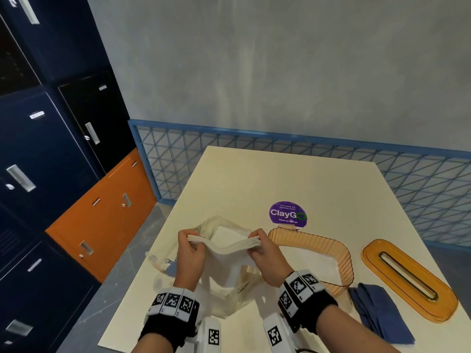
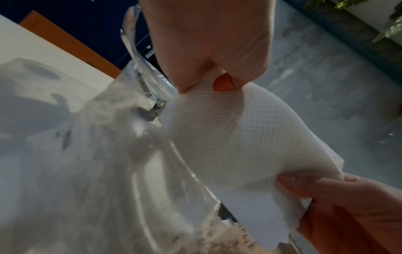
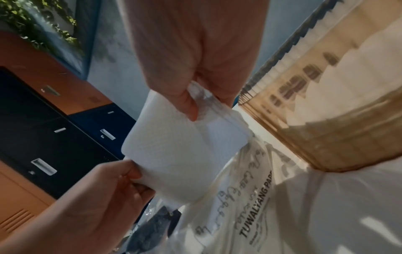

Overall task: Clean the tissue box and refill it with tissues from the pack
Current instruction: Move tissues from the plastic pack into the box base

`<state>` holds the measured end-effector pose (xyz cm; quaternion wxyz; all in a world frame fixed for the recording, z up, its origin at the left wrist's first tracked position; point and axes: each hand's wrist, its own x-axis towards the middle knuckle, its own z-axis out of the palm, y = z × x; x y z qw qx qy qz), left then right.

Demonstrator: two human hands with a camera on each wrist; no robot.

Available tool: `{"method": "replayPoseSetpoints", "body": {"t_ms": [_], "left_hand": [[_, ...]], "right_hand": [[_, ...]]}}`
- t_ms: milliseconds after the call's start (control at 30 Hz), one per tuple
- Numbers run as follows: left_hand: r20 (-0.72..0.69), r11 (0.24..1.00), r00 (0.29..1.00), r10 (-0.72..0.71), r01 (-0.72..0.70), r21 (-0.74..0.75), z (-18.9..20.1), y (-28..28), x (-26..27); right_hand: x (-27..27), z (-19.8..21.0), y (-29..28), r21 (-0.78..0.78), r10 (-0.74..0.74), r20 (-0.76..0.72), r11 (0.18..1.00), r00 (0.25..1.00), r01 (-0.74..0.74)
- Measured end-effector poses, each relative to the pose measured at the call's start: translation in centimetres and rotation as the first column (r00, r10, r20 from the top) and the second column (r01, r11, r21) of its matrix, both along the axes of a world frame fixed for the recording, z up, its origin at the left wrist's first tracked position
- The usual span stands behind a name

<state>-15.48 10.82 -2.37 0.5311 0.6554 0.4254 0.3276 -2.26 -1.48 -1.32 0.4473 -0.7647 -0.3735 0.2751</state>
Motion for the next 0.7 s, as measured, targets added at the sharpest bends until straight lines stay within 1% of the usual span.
{"method": "replayPoseSetpoints", "body": {"t_ms": [133, 267, 333, 433, 600, 700], "left_hand": [[0.015, 1.0, 1.0, 0.022, -0.022, 0.015, 0.3, 0.1, -0.7], [-0.069, 0.996, 0.994, -0.084, 0.084, -0.002, 0.8, -1.1, -1.6], [-0.058, 0.994, 0.992, -0.108, 0.109, 0.008, 1.0, -1.3, -1.5], [-0.012, 0.995, 0.995, -0.097, 0.097, 0.027, 1.2, -0.9, -1.5], [-0.05, 0.987, 0.986, -0.162, 0.161, -0.028, 0.9, -0.9, -1.6], [-0.04, 0.986, 0.985, -0.165, 0.166, 0.01, 1.6, -0.8, -1.3]], "right_hand": [[0.4, 0.6, -0.8, 0.002, -0.017, -0.044, 1.0, 0.999, 0.017], [0.8, 0.5, -1.2, -0.043, 0.004, -0.053, 0.999, 0.999, -0.006], [0.7, 0.5, -0.6, -0.069, 0.001, -0.033, 0.998, 0.999, -0.003], [0.6, 0.6, 0.0, -0.078, -0.015, -0.018, 0.997, 1.0, 0.014], [0.3, 0.6, 0.0, -0.154, 0.015, -0.025, 0.988, 1.0, -0.019], [0.1, 1.3, 0.0, -0.123, -0.05, -0.035, 0.991, 0.998, 0.045]]}}
